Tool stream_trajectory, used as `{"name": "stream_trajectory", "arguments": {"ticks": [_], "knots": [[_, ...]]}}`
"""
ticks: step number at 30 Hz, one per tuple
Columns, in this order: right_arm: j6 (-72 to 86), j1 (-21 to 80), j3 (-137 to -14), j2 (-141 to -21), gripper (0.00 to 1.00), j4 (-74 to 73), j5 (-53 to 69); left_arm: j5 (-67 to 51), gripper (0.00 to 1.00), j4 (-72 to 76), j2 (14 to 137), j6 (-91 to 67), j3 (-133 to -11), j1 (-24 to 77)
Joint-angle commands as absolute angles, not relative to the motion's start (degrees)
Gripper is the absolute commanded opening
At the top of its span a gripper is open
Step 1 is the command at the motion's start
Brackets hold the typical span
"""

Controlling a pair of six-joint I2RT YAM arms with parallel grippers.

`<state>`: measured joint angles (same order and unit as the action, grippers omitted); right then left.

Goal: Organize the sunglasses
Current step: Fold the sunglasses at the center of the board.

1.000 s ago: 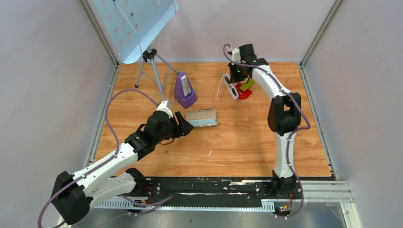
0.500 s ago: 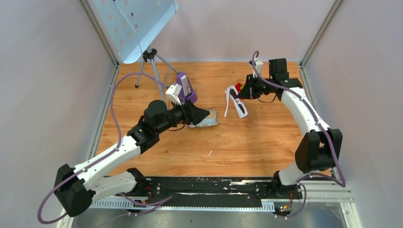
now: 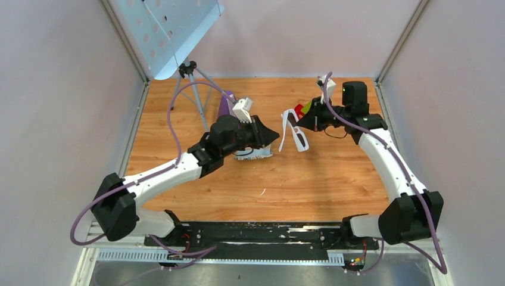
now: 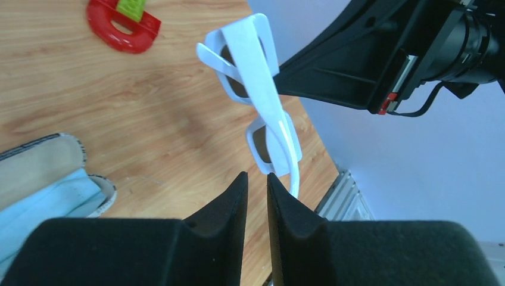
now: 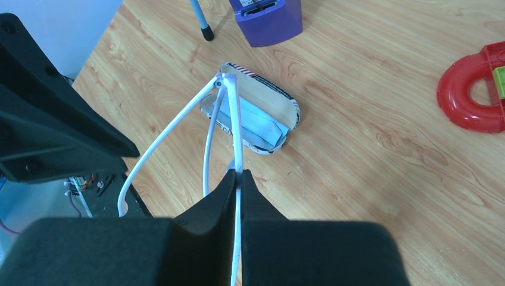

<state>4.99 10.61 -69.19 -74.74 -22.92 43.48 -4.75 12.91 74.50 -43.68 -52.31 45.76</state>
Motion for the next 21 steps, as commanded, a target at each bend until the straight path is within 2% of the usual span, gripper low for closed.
{"name": "stream_trajectory", "arguments": {"ticks": [1, 5, 12, 21], "knots": [[5.47, 11.77, -67.47, -73.79, 0.00, -21.89, 42.27, -6.18, 0.19, 17.19, 78.00, -44.87, -54.72, 47.69], [5.15, 12.14, -66.92, -73.55, 0.00, -21.80, 41.28, -5.74, 0.15, 16.44, 82.56, -47.23, -56.66, 49.00], [5.17, 13.56, -65.60, -71.79, 0.00, -21.91, 33.04, -1.82, 0.15, 9.83, 91.89, -52.05, -64.51, 51.27], [6.45, 14.50, -64.50, -71.33, 0.00, -22.30, 29.42, 4.35, 0.16, -0.44, 100.31, -54.43, -75.08, 52.01]]}}
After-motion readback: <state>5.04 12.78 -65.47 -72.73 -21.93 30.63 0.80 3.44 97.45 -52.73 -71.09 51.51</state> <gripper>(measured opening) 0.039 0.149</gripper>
